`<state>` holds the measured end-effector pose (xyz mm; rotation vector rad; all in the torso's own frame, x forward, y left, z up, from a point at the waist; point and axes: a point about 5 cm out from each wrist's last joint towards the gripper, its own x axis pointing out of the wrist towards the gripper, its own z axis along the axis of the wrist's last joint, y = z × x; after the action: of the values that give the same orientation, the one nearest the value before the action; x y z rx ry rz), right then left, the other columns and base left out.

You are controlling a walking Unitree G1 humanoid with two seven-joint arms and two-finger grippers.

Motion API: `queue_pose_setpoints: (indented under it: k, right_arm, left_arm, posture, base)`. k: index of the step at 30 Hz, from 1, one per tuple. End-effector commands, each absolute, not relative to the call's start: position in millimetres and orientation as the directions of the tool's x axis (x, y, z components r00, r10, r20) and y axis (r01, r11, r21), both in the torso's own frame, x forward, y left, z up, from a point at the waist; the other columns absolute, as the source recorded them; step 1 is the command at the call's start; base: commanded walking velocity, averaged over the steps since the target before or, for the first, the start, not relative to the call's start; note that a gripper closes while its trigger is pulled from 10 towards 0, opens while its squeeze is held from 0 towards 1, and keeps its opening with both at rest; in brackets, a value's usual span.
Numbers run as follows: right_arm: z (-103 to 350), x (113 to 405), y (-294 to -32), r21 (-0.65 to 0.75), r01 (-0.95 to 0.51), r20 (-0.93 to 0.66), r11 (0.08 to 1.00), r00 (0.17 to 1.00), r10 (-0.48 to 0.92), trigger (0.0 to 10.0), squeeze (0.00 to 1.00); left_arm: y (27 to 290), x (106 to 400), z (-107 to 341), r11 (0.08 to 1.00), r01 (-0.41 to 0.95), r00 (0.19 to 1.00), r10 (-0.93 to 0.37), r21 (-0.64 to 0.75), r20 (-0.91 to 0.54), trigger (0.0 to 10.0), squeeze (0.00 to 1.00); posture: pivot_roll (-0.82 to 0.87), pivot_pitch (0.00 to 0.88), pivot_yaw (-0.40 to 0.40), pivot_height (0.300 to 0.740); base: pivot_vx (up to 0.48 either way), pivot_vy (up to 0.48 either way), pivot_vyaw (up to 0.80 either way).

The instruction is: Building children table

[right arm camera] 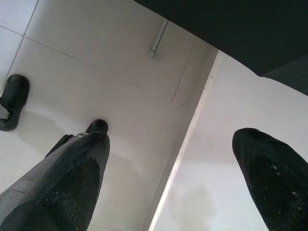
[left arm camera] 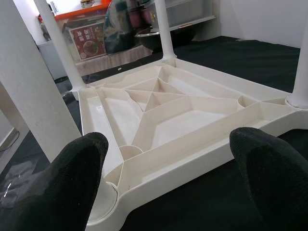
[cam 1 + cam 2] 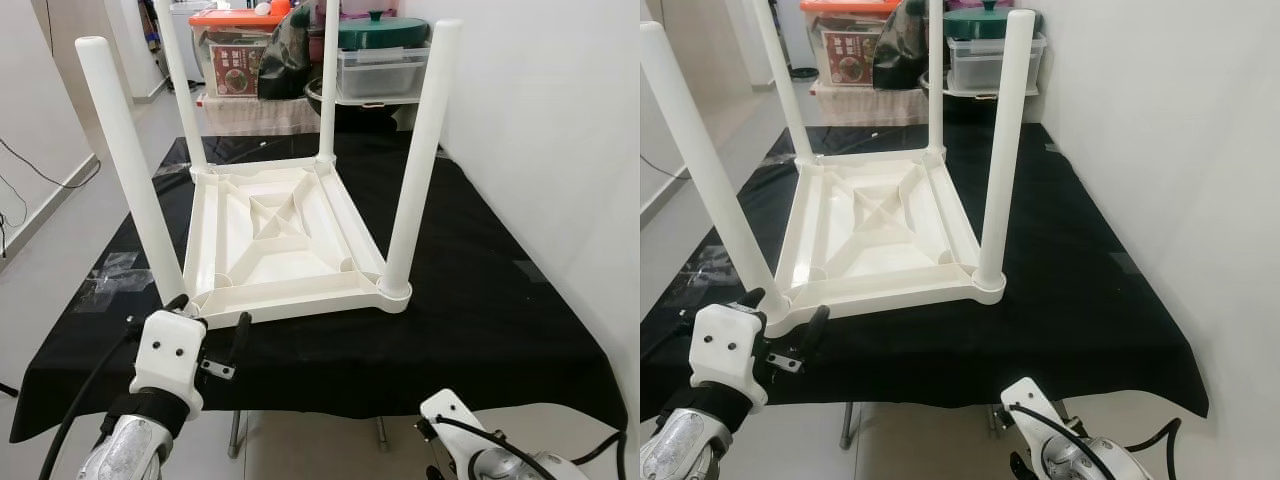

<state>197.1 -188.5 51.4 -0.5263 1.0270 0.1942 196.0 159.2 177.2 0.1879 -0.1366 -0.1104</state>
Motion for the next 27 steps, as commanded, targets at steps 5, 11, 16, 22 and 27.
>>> queue_pose_setpoints:
  k: [5, 11, 16, 22, 27]
  right_arm:
    - [133.5, 248.6, -155.2, -0.144, -0.217, -0.091, 0.965, 0.974, 0.206, 10.0, 0.00]
    - [129.6, 262.0, -169.6, -0.046, -0.056, -0.215, 0.997, 0.975, 0.045, 10.0, 0.00]
    - [123.1, 262.6, -177.8, 0.037, 0.015, -0.257, 0.999, 0.966, -0.005, 10.0, 0.00]
    - [125.3, 262.5, -177.4, 0.050, 0.014, -0.248, 0.999, 0.969, -0.001, 10.0, 0.00]
    - [125.9, 262.7, -177.4, 0.057, 0.016, -0.246, 0.998, 0.969, -0.002, 10.0, 0.00]
  left_arm:
    - [158.9, 204.0, 154.9, 0.974, 0.113, 0.991, -0.125, 0.195, 0.051, 10.0, 0.00]
    - [157.1, 218.3, 125.3, 0.980, 0.130, 0.991, -0.125, 0.153, -0.040, 10.0, 0.00]
    - [156.6, 219.2, 125.2, 0.978, 0.139, 0.990, -0.135, 0.154, -0.037, 10.0, 0.00]
    - [156.5, 220.8, 123.8, 0.979, 0.130, 0.992, -0.128, 0.159, -0.021, 10.0, 0.00]
    - [156.7, 221.6, 122.7, 0.979, 0.127, 0.992, -0.126, 0.161, -0.015, 10.0, 0.00]
  posture:
    - [-0.01, 0.000, 0.000, 0.740]
    - [-0.01, 0.000, 0.000, 0.740]
    - [-0.01, 0.000, 0.000, 0.740]
    - [-0.01, 0.000, 0.000, 0.740]
    - [-0.01, 0.000, 0.000, 0.740]
  base:
    - [0.000, 0.000, 0.00]
    - [0.000, 0.000, 0.00]
    - [0.000, 0.000, 0.00]
    - [0.000, 0.000, 0.00]
    - [0.000, 0.000, 0.00]
